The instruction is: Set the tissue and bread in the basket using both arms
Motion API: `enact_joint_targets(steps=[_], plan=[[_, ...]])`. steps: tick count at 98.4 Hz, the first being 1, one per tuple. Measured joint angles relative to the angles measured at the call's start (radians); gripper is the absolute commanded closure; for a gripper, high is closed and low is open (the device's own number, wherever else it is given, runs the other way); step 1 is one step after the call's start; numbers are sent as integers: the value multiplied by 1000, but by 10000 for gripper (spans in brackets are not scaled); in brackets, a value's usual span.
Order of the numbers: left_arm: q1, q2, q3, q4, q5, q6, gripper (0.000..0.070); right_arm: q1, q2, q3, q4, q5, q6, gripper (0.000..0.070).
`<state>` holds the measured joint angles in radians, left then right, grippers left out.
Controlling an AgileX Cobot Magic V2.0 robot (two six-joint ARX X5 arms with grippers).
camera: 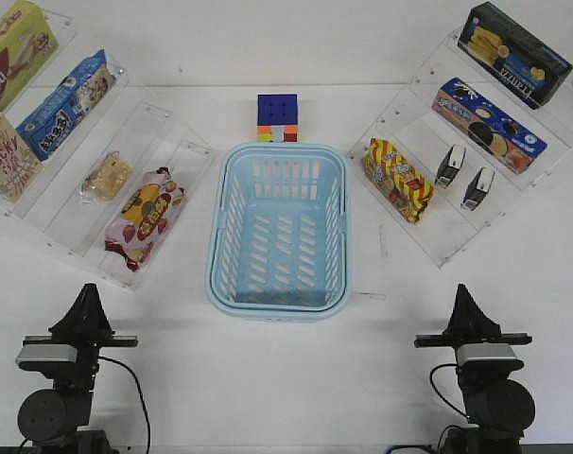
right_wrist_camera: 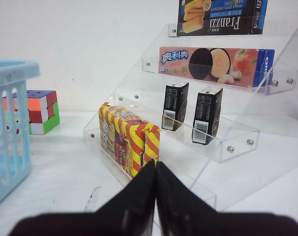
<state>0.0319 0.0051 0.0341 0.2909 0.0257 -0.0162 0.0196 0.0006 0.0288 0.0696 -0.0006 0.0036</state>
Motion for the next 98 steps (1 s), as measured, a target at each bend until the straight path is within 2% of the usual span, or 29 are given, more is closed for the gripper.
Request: enact_joint_targets(steps=[33,44,56,71,82,92,95,98], plan=[[0,0,0,0,0,0,699,0,0,0,74,0,29,700],[0,0,0,0,0,0,699,0,0,0,74,0,89,700],[0,0,0,0,0,0,699,0,0,2,80,1,198,700],[0,0,0,0,0,0,699,0,35,126,-122,90,318,700],[0,0,0,0,0,0,699,0,154,298,-247,134,343,700],[0,0,0,0,0,0,699,-1,320,452,-329,136,345,699],[0,0,0,0,0,0,699,-1,375,496,-352,134,344,672],[0,0,0,0,0,0,699,-1,432,541,-377,127,341,616]])
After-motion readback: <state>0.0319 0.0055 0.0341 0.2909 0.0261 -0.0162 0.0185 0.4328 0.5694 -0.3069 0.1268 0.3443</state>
